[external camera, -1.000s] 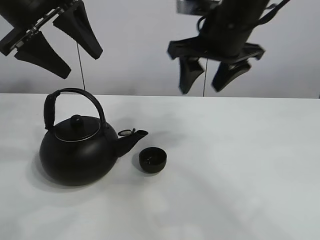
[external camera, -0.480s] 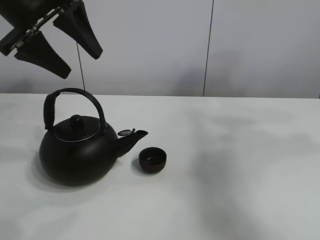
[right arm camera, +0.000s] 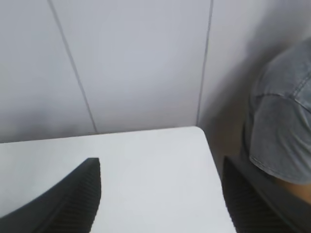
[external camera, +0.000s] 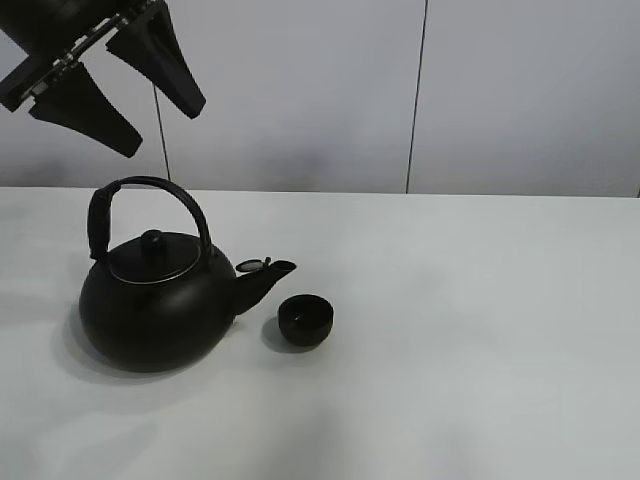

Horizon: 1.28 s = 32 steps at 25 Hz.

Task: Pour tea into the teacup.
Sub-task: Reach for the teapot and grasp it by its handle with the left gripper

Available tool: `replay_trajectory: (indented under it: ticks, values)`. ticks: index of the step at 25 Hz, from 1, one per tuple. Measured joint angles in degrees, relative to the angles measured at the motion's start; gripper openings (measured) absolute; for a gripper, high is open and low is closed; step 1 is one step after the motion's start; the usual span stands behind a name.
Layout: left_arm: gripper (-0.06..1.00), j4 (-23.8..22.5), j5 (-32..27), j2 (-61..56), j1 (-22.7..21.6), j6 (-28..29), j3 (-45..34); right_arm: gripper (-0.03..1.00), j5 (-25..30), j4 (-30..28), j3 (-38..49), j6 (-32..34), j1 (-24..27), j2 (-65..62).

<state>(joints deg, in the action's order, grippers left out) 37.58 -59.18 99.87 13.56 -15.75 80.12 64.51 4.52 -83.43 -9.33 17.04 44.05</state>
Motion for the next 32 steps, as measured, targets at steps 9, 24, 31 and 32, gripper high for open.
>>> replay_trajectory:
  ticks: [9, 24, 31, 32]
  values:
    - [0.50, 0.00, 0.01, 0.00, 0.00, 0.00, 0.00, 0.49, 8.16, 6.96, 6.65, -2.34, -2.67, -29.81]
    - [0.50, 0.00, 0.06, 0.00, 0.00, 0.00, 0.00, 0.49, 5.08, -0.89, 47.61, 2.78, -11.09, -45.56]
    - [0.50, 0.00, 0.06, 0.00, 0.00, 0.00, 0.00, 0.49, 0.36, -1.48, 55.37, 4.79, -13.32, -45.45]
    - [0.50, 0.00, 0.11, 0.00, 0.00, 0.00, 0.00, 0.49, -0.55, -1.51, 55.84, 4.79, -13.32, -45.39]
